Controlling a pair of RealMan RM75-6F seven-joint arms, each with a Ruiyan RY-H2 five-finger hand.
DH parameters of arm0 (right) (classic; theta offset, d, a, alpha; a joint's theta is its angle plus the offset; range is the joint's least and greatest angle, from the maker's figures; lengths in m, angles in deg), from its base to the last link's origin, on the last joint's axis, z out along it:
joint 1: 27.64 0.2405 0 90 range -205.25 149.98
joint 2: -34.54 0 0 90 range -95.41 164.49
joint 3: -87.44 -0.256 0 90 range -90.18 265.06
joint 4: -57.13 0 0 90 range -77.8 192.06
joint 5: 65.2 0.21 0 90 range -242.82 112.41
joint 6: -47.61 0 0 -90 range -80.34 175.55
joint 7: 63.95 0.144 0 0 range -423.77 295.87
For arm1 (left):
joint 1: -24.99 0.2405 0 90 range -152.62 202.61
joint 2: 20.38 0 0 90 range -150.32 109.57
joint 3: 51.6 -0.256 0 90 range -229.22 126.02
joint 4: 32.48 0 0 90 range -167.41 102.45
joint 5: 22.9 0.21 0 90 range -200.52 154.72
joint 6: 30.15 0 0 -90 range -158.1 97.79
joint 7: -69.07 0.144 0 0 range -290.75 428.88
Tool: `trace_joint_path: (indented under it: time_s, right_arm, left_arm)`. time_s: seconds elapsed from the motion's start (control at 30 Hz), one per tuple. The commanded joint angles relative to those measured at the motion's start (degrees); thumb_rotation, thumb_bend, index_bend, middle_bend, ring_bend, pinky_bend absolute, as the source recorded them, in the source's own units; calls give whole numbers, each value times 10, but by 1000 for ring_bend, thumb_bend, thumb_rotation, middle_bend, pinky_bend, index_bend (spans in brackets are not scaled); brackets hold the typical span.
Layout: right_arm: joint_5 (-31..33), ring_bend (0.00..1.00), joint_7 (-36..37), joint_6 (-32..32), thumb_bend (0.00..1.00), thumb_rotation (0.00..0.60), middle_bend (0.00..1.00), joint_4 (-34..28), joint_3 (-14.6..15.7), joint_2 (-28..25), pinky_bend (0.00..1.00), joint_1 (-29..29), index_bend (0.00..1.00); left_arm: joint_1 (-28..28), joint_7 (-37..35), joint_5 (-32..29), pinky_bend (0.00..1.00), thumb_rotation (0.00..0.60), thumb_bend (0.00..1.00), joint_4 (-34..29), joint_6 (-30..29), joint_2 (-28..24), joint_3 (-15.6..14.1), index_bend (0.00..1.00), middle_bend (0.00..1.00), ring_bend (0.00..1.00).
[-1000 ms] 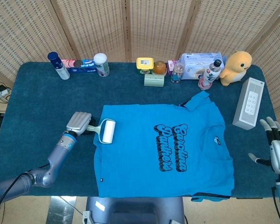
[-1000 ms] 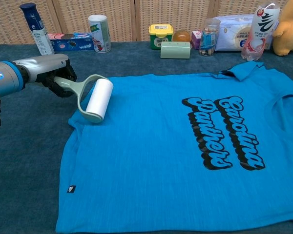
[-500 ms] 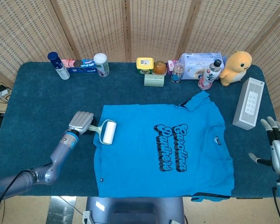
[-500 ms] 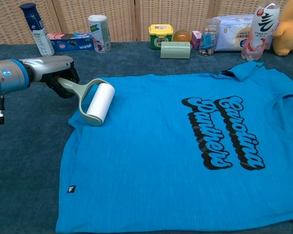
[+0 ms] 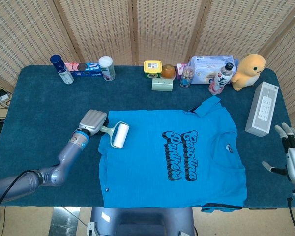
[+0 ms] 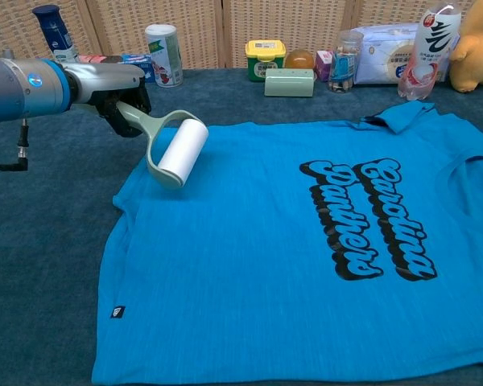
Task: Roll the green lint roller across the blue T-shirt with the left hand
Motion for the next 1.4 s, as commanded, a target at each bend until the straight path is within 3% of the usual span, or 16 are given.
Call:
trace_joint_path:
  time_s: [0.03,0.43,0.83,1.4]
  right_arm:
    - [0,0,3,-1,0,600,0,-1,0,-1,0,0,72]
    - [2,0,29,11,0,600,0,6,0,-6,0,2,72]
    - [2,0,37,16,0,600,0,9,0,-7,0,4,72]
    - [6,0,44,19,0,600,0,10,-1,-10,0,4,72]
  left_arm:
    - [-32,29,-25,980,600,898,9,9,11,-3,1000,928,840]
    - [-81,64,-160,980,600,897,41,12,41,-20,1000,928,840]
    - [-80,54,-183,980,600,898,45,2,33,-33,1000,928,840]
    - [-112,74,-218,980,600,897,82,1,79,-36,1000,928,840]
